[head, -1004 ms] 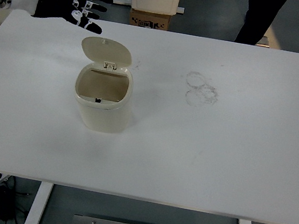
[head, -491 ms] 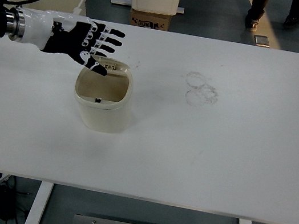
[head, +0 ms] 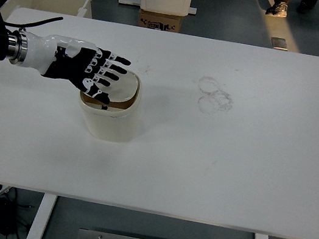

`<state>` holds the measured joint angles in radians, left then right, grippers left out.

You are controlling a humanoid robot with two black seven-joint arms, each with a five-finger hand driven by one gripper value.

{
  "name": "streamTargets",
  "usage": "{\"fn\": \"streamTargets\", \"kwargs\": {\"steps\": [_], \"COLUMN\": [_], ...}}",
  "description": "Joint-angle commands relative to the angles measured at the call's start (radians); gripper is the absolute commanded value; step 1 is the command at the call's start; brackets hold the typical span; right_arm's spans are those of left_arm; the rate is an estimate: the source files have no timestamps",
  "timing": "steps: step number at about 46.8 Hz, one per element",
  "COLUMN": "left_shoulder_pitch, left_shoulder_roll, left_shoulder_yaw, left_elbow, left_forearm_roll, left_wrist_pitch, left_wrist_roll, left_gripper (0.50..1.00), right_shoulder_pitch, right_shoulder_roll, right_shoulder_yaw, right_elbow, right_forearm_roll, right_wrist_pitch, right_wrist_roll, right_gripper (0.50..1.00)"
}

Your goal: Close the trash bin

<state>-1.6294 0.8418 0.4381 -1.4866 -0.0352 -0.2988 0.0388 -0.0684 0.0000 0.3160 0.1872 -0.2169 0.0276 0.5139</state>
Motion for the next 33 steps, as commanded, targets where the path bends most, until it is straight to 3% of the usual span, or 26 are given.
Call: {"fn": "streamTargets", "kwargs": {"steps": [1, 33], "left_shoulder_pitch": [0.011, 0.057], "left_shoulder_roll": [0.0, 0.002], "left_shoulder_yaw": [0.001, -0.001], "left_elbow": [0.0, 0.002], "left_forearm_roll": [0.0, 0.0], "left_wrist_pitch": [0.001, 0.003], "left_wrist_roll": [0.0, 0.0], "left_gripper": [1.0, 1.0], "right_shoulder_pitch": [0.001, 0.001], "right_shoulder_roll": [0.0, 0.0], "right_shoulder_yaw": [0.0, 0.0], "right_elbow": [0.0, 0.0], "right_forearm_roll": [-0.001, -0.001], "right_wrist_pitch": [0.0, 0.0], "right_wrist_roll": [0.0, 0.0], "right_gripper": [0.991, 0.991]}}
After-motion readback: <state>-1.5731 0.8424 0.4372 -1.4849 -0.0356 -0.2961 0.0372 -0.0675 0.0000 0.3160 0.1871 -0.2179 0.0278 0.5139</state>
